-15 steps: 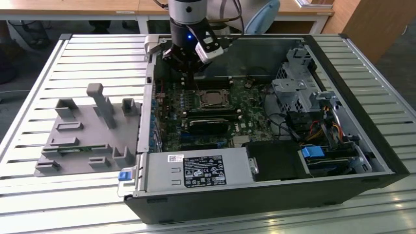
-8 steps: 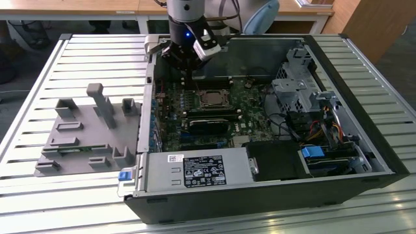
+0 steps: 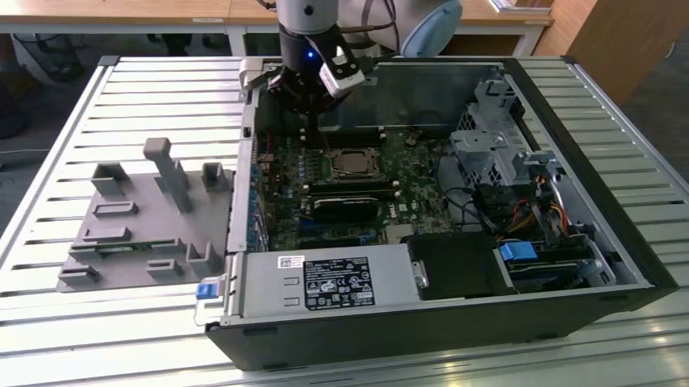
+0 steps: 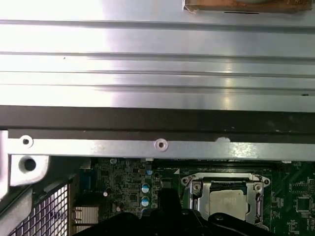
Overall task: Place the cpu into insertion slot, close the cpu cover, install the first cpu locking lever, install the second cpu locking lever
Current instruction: 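Install the first cpu locking lever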
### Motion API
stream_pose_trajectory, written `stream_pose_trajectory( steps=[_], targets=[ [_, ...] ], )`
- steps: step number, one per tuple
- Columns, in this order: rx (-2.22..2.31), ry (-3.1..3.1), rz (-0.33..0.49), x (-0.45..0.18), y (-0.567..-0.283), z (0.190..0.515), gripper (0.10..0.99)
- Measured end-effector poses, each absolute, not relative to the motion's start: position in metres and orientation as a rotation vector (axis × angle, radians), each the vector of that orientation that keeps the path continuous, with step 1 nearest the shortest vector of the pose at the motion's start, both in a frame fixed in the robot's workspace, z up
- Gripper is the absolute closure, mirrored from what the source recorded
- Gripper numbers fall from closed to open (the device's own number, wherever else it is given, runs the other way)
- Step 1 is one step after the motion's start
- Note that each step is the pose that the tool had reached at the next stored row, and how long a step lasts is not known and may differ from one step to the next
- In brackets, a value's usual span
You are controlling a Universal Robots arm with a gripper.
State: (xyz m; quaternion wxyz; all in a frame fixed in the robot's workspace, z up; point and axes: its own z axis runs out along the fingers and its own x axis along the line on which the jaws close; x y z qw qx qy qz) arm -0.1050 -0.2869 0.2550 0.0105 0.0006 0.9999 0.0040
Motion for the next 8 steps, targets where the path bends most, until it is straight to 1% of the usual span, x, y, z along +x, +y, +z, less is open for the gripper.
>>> stream_pose_trajectory(
  steps=[8],
  targets=[
    [0.002,3.121,0.013,-0.089,-0.285,0.254,0.980]
  ],
)
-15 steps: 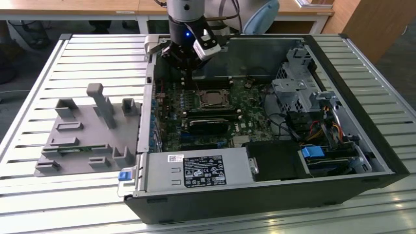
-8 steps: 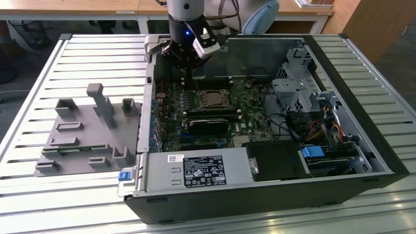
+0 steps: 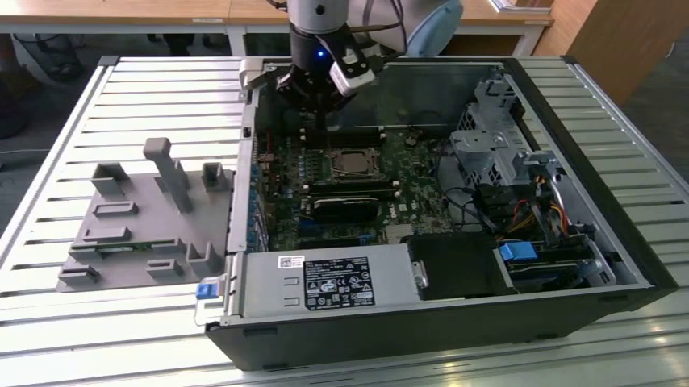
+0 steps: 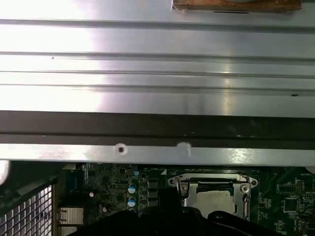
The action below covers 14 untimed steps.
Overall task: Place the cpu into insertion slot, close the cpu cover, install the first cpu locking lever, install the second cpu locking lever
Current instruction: 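Install the first cpu locking lever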
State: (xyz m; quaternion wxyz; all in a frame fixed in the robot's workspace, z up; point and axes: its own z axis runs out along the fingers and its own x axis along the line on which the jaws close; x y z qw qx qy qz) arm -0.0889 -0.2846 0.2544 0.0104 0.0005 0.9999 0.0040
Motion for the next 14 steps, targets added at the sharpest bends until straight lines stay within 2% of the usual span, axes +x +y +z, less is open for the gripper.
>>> stream_pose_trajectory(
  steps=[9,14],
  targets=[
    [0.002,3.127,0.017,-0.058,-0.283,0.252,0.980],
    [0.001,3.123,0.100,-0.058,-0.285,0.251,0.980]
  ],
)
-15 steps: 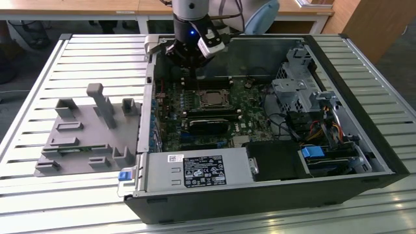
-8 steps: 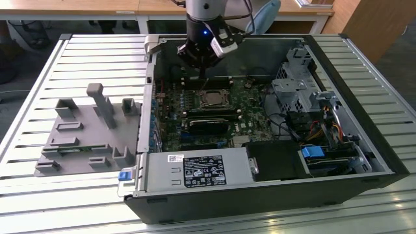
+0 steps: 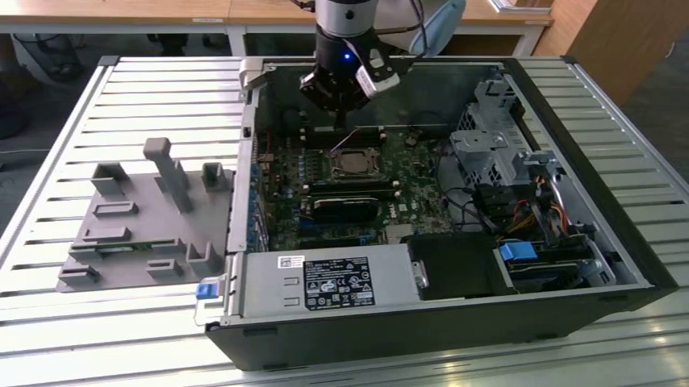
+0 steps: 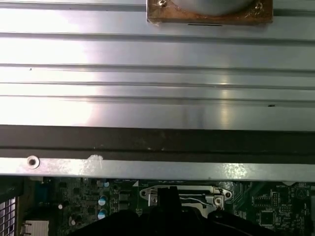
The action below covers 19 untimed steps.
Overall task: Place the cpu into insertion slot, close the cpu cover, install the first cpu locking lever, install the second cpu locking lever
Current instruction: 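Install the first cpu locking lever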
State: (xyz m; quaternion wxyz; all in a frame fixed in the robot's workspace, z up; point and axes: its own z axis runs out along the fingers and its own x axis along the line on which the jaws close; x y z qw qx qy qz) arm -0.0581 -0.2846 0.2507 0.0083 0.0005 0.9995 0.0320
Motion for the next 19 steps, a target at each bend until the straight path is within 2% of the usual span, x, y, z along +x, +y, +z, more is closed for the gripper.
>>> stream_pose_trajectory(
  steps=[19],
  targets=[
    [0.001,3.114,0.104,-0.044,-0.284,0.236,0.980]
  ],
)
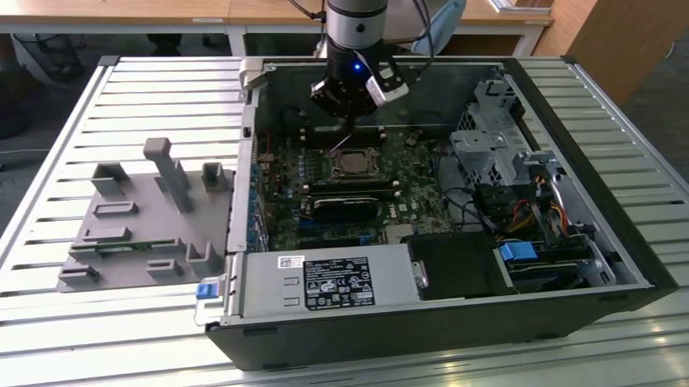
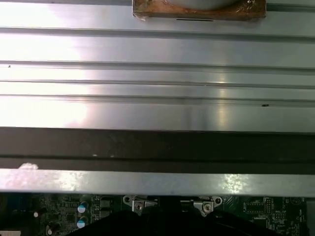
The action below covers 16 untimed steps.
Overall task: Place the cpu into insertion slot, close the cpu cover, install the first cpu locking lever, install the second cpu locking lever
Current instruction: 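Install the first cpu locking lever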
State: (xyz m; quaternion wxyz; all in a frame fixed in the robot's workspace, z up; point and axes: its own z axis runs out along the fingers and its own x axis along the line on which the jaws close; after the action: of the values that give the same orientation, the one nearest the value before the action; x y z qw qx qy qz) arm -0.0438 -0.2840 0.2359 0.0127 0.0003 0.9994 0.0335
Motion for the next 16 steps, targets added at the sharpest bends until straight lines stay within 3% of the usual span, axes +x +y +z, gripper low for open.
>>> stream_pose_trajectory(
  steps=[16],
  targets=[
    [0.001,3.115,0.104,-0.027,-0.282,0.217,0.980]
  ],
)
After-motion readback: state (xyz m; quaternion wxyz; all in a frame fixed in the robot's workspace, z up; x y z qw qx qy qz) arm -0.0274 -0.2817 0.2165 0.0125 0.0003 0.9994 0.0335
